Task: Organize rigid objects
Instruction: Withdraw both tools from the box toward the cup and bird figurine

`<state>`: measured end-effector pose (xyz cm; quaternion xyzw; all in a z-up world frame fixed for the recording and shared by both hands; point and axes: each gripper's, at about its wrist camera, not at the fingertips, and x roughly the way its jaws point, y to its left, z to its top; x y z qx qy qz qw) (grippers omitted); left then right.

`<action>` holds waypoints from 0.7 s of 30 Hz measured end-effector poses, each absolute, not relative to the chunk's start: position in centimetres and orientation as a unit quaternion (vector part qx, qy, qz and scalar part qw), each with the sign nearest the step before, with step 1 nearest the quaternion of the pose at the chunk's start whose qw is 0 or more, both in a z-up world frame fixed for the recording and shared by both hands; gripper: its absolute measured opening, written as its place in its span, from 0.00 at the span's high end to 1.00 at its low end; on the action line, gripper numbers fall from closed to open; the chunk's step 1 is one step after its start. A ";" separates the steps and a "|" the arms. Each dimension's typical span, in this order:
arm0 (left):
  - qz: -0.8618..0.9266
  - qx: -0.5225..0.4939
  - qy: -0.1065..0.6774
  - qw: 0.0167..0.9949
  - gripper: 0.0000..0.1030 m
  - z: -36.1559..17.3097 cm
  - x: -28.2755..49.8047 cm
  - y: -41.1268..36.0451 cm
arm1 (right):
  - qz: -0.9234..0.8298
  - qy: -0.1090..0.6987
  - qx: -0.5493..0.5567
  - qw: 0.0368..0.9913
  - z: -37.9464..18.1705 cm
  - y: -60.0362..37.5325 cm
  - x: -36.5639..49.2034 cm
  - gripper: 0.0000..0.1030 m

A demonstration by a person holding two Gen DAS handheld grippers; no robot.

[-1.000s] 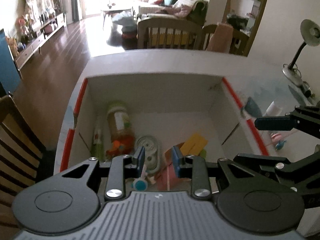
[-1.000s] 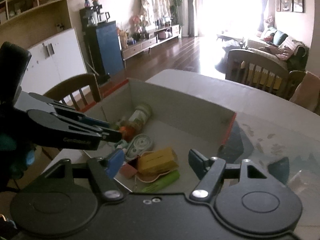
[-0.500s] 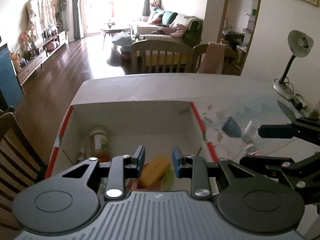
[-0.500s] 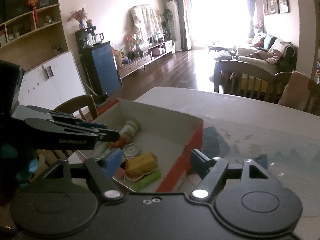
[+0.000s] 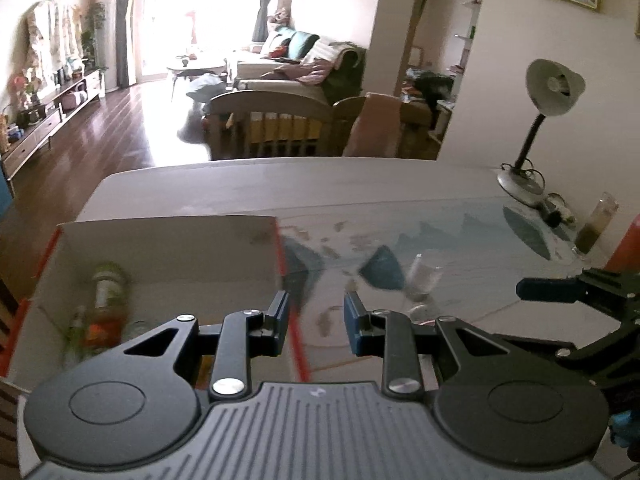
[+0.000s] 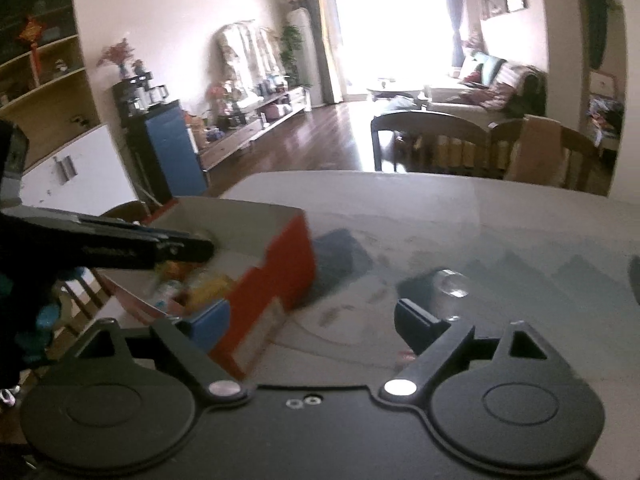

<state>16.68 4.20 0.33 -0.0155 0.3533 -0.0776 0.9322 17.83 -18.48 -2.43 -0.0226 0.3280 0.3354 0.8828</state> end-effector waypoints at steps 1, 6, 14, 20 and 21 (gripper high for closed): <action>-0.079 -0.015 0.353 0.932 0.58 0.2 16.9 3.5 | 0.329 0.330 -0.023 0.885 -2.7 -19.2 18.0 0.13; -0.087 -0.012 0.345 0.934 0.33 -0.1 17.7 0.5 | 0.315 0.342 -0.025 0.885 -4.2 -22.0 18.8 0.13; -0.093 -0.010 0.343 0.935 0.16 -1.1 20.3 -4.3 | 0.316 0.353 -0.052 0.879 -7.0 -23.5 20.4 0.13; -0.109 -0.033 0.359 0.926 0.01 -3.0 23.2 -6.5 | 0.327 0.364 -0.077 0.869 -9.3 -23.1 21.4 0.14; -0.112 -0.034 0.359 0.926 0.01 -3.3 23.6 -6.8 | 0.330 0.366 -0.079 0.867 -9.7 -23.0 21.7 0.15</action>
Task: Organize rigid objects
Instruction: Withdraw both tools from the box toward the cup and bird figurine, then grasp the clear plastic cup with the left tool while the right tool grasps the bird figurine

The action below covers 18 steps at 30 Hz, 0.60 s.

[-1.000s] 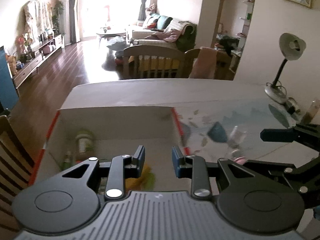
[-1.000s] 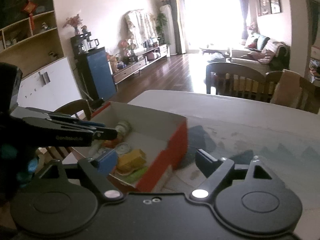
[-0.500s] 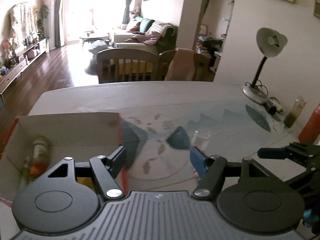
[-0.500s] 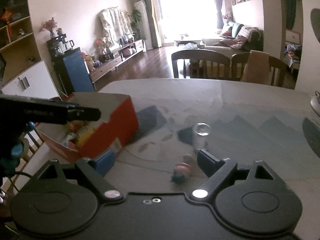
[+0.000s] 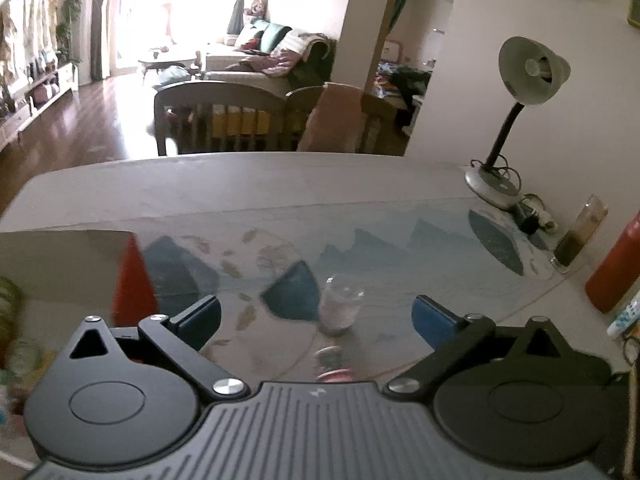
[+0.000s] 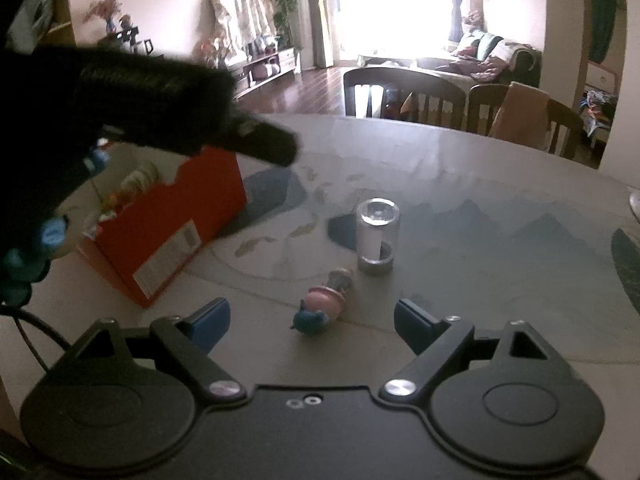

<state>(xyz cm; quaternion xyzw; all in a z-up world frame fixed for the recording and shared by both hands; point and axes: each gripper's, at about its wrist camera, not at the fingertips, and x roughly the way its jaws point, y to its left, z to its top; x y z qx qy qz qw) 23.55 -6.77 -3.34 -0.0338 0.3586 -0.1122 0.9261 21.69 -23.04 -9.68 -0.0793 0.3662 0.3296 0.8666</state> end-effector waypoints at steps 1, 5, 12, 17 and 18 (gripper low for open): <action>-0.111 -0.030 0.359 0.926 0.01 -3.8 23.9 -7.2 | 0.332 0.369 -0.081 0.864 -10.1 -23.0 21.9 0.16; -0.113 -0.013 0.368 0.923 0.00 -5.3 25.6 -8.4 | 0.336 0.376 -0.085 0.859 -11.7 -22.5 23.0 0.18; -0.138 0.010 0.397 0.907 0.00 -8.2 28.7 -10.4 | 0.341 0.395 -0.084 0.849 -14.3 -21.7 25.0 0.18; -0.133 0.021 0.423 0.896 0.00 -10.4 31.0 -11.1 | 0.345 0.407 -0.089 0.841 -15.6 -20.8 25.9 0.20; -0.132 0.019 0.428 0.894 0.00 -10.8 31.4 -11.0 | 0.345 0.408 -0.090 0.840 -15.7 -20.6 26.0 0.21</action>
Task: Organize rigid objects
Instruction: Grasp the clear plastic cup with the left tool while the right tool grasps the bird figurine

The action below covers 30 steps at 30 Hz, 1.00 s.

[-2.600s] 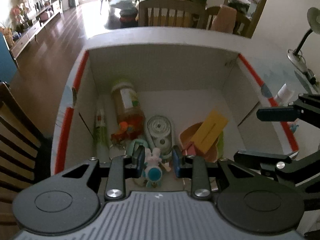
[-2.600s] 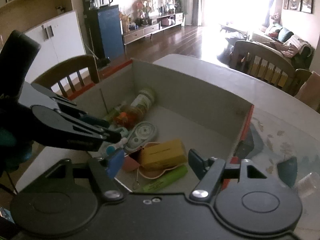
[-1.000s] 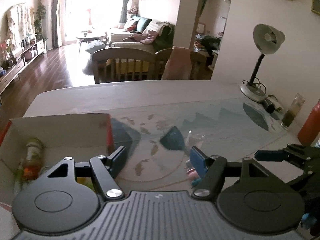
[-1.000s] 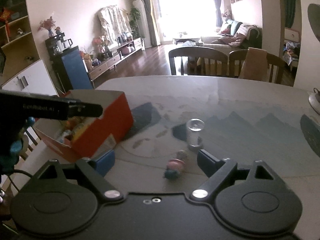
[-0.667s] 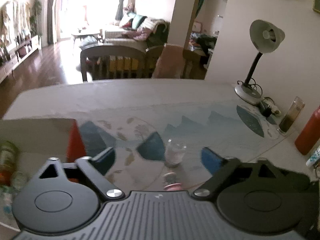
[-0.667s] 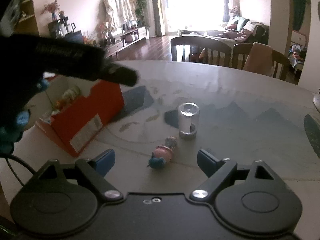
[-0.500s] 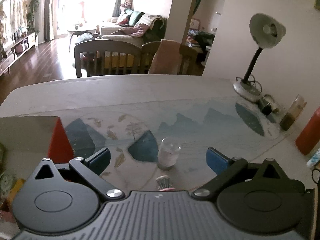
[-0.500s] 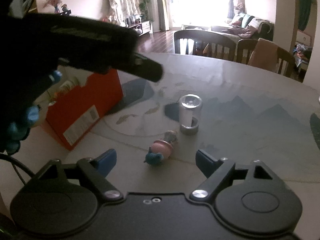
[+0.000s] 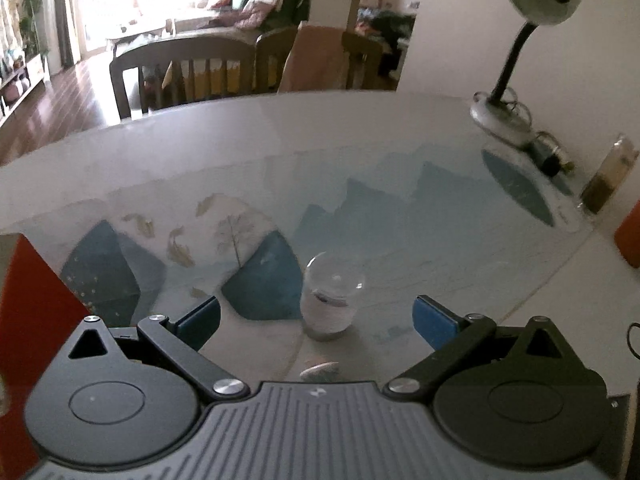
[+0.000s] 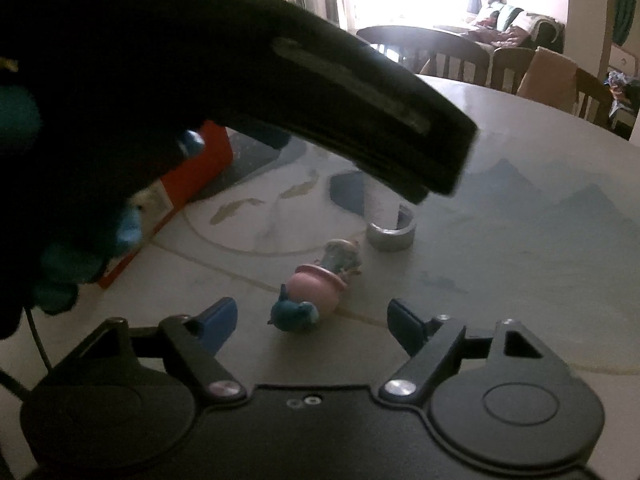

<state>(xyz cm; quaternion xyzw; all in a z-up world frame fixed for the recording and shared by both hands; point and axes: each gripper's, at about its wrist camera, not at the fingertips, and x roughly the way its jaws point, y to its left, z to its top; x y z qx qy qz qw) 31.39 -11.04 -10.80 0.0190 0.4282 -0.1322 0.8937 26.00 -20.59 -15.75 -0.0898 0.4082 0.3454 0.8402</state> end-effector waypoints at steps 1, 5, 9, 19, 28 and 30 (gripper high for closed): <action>-0.132 0.018 0.432 0.892 0.00 -11.2 31.7 -11.0 | 0.345 0.410 -0.091 0.840 -15.9 -20.4 26.1 0.22; -0.130 0.028 0.443 0.886 0.00 -12.4 32.8 -11.3 | 0.342 0.415 -0.097 0.837 -16.6 -19.9 26.5 0.27; -0.134 0.034 0.448 0.883 0.00 -13.3 33.4 -11.6 | 0.346 0.418 -0.097 0.834 -16.7 -19.8 26.8 0.31; -0.136 0.054 0.449 0.881 0.15 -14.5 34.3 -12.3 | 0.351 0.408 -0.111 0.835 -16.7 -19.4 26.5 0.41; -0.153 0.042 0.453 0.877 0.60 -14.7 34.5 -12.3 | 0.345 0.410 -0.110 0.837 -16.3 -20.1 26.2 0.56; -0.155 0.042 0.451 0.878 0.60 -14.6 34.4 -12.3 | 0.342 0.411 -0.110 0.838 -16.2 -20.1 26.1 0.56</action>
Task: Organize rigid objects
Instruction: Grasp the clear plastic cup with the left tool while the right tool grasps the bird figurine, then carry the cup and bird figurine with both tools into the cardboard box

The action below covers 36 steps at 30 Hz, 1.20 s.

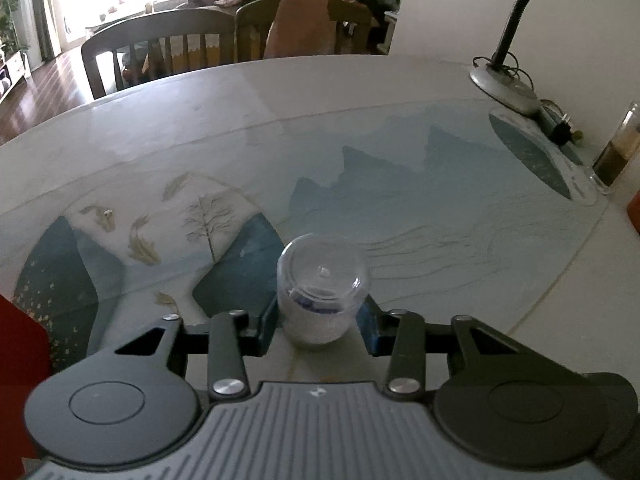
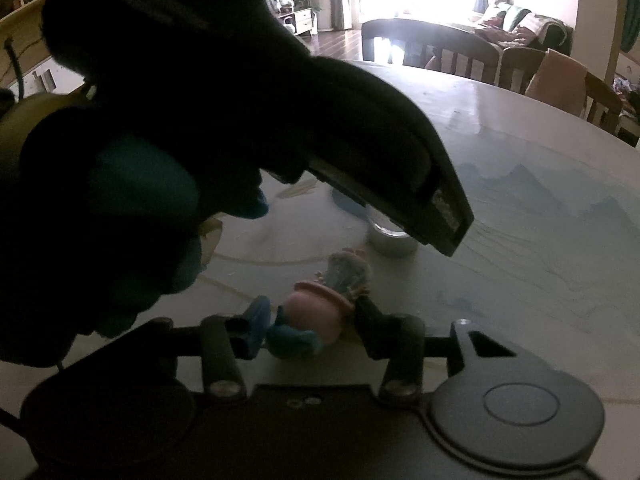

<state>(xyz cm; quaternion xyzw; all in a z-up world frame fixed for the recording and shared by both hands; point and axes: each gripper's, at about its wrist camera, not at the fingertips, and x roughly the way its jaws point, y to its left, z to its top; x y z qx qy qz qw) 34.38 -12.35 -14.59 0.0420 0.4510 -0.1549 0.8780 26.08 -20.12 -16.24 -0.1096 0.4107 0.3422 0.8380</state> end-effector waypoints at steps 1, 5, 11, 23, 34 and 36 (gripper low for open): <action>-0.155 0.043 0.449 0.879 0.60 -14.5 34.3 -12.4 | 0.341 0.412 -0.109 0.838 -16.3 -20.0 26.1 0.56; -0.153 0.038 0.447 0.880 0.60 -14.0 34.0 -12.3 | 0.333 0.416 -0.102 0.840 -16.1 -20.5 25.8 0.57; -0.147 0.026 0.443 0.884 0.60 -13.0 33.3 -11.8 | 0.326 0.423 -0.089 0.841 -15.4 -21.6 25.4 0.65; -0.132 0.002 0.436 0.890 0.60 -9.9 30.3 -9.8 | 0.288 0.411 -0.041 0.864 -12.3 -24.9 24.6 0.65; -0.120 -0.011 0.421 0.899 0.60 -5.1 26.3 -6.3 | 0.303 0.359 -0.022 0.883 -5.8 -24.5 23.2 0.65; -0.116 -0.014 0.419 0.901 0.60 -4.2 25.5 -5.3 | 0.308 0.350 -0.022 0.884 -4.9 -23.9 22.8 0.65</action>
